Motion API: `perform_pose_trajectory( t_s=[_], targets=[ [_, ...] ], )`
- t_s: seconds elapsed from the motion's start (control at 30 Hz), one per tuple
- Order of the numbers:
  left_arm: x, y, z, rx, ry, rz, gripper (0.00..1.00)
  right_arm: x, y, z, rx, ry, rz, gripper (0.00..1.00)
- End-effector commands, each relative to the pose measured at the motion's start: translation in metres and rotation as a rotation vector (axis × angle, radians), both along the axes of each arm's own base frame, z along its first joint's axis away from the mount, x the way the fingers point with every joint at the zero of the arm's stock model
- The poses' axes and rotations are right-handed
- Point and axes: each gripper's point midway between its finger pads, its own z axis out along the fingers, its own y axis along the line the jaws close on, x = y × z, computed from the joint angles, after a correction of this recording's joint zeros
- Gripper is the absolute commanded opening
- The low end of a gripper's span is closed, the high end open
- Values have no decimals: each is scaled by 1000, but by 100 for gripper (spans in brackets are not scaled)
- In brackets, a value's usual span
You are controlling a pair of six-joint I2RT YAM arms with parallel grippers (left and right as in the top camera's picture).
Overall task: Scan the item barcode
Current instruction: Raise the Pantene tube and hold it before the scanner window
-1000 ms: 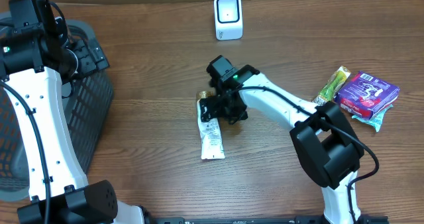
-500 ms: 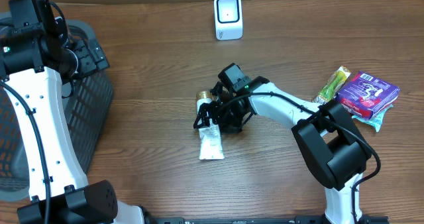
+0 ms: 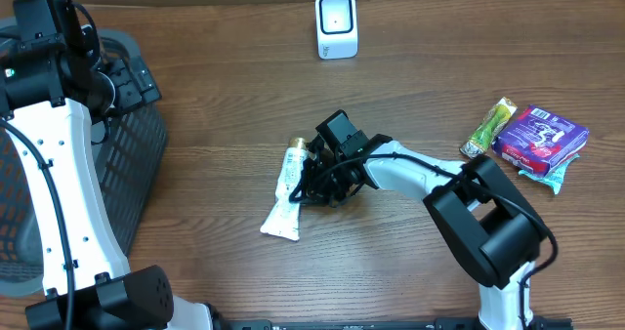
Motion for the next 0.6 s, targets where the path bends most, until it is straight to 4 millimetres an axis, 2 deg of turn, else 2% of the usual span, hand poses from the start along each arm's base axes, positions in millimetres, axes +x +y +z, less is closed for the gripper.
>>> perform_pose_trajectory(
  t_s=[0.0, 0.07, 0.13, 0.37, 0.5, 0.53, 0.57],
  targets=[
    [1, 1, 1, -7, -7, 12, 99, 33, -20, 35, -49, -342, 106, 4],
    [1, 1, 1, -7, -7, 12, 100, 39, -27, 64, -13, -449, 156, 4],
    [1, 1, 1, -7, -7, 12, 100, 45, -36, 108, 60, -569, 183, 4],
    [1, 1, 1, -7, -7, 12, 99, 32, -60, 240, 386, -848, 236, 4],
    [1, 1, 1, -7, -7, 12, 100, 28, -77, 289, 490, -894, 212, 3],
    [1, 1, 1, -7, -7, 12, 100, 25, -82, 309, 541, -901, 210, 3],
    [1, 1, 1, -7, -7, 12, 99, 24, -84, 317, 561, -898, 206, 3]
  ],
)
